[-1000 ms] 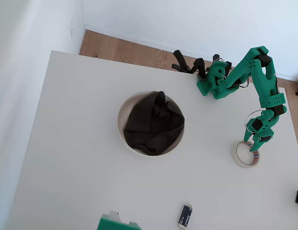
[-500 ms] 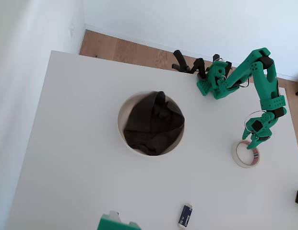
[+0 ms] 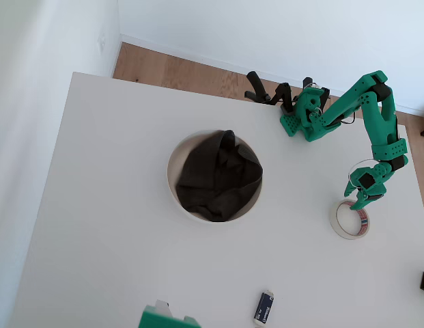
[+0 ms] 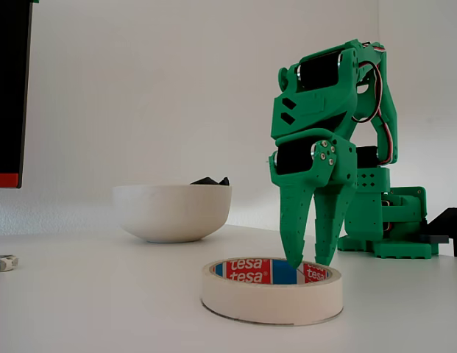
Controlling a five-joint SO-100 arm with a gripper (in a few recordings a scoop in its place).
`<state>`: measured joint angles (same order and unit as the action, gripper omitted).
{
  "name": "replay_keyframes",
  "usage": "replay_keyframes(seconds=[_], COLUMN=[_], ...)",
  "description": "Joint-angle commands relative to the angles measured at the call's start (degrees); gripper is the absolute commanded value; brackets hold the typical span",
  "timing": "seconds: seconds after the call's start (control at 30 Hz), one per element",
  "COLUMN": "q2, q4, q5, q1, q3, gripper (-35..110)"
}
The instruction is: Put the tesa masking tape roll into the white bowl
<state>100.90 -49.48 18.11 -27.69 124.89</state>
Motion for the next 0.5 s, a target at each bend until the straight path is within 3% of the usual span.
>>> replay_keyframes(seconds=[0.0,0.47], q2=[1.3,-1.4], q4=[-0.4,-0.1], q5=[1.7,3.9], q1=[-2.2,-6.4], q3=[-3.8,-4.0], gripper=[15,10])
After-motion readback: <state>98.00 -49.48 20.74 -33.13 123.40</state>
